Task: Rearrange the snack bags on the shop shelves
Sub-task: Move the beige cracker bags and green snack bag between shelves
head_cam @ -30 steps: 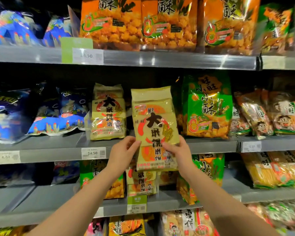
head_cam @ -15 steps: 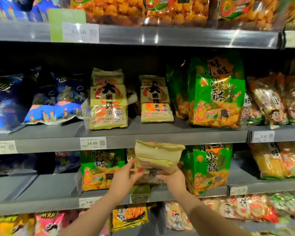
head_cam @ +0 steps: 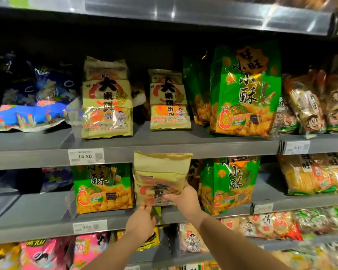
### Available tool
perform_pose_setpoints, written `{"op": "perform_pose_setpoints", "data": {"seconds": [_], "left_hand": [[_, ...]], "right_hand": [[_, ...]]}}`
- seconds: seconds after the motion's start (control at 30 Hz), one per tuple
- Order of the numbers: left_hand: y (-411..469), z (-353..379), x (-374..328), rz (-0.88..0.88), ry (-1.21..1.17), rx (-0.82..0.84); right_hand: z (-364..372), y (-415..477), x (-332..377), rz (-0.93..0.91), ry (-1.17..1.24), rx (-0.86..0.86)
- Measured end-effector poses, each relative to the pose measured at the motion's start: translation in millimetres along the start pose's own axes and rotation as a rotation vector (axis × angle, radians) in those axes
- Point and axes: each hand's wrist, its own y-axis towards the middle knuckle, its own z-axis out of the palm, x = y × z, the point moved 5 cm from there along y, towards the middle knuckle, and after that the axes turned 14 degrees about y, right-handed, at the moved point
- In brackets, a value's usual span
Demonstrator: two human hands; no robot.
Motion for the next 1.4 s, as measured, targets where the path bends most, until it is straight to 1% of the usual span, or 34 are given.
{"op": "perform_pose_setpoints", "data": {"seconds": [0.1,0.27,0.37,0.47,0.57,0.7,0.77,0.8,0.87,0.93,1.0,1.07,1.17,1.23,1.3,1.33,1.4], "left_hand": [[0.6,3.5,7.0,-0.003,-0.037,-0.002],[-1.5,-1.6,12.8,0.047,-0.098,-0.088],[-6.7,-0.6,14.7,0.062,-0.115,-0.103],[-11.9,1.5,16.9,0.085,-0.119,-0.119],[-15.2,-3.2,18.2,0.094,-0.131,-0.186],[-22.5,-16.4,18.0,0.121,-0.183,-0.288],[-28.9,-25.9,19.6,0.152,-0.23,-0.389],[-33.0,-32.3,21.1,0.163,-0.24,-0.447],[-41.6,-47.5,22.7,0.188,-0.233,-0.565],[-46.8,-60.0,23.5,0.221,-0.136,-0.694],[-48.7,-71.1,27.4,0.208,-0.053,-0.829],[-48.6,-82.0,31.9,0.184,0.005,-0.926],[-52.6,-100.4,31.8,0.166,0.071,-1.048],[-55.4,-110.1,27.1,0.16,0.095,-1.105],[-57.5,-116.6,22.1,0.162,0.126,-1.14],[-58.5,-118.0,19.6,0.171,0.152,-1.153],[-58.3,-114.0,16.2,0.215,0.205,-1.141]], "right_hand": [[-0.5,-0.8,-6.9,0.02,0.028,-0.008],[2.4,1.7,-9.3,0.018,0.009,-0.014],[8.3,0.8,-11.5,0.042,-0.061,-0.006],[13.7,-1.2,-14.5,0.073,-0.251,-0.02],[15.4,0.3,-11.7,0.074,-0.35,-0.023],[14.3,2.0,-10.2,0.091,-0.365,-0.013],[14.5,-1.5,-12.2,0.055,-0.319,0.002],[14.0,-5.7,-11.7,0.016,-0.276,-0.006],[7.8,-15.7,-3.7,-0.095,-0.181,-0.086],[0.5,-23.6,11.6,-0.254,-0.167,-0.185],[-0.3,-29.5,31.7,-0.439,-0.255,-0.236],[3.1,-33.0,45.4,-0.618,-0.376,-0.265],[10.1,-39.6,57.8,-0.921,-0.502,-0.29],[16.8,-48.4,69.2,-1.12,-0.563,-0.271],[23.4,-52.0,74.7,-1.203,-0.701,-0.232],[25.9,-51.0,73.1,-1.198,-0.81,-0.211],[28.8,-45.4,59.8,-1.114,-0.998,-0.162]]}}
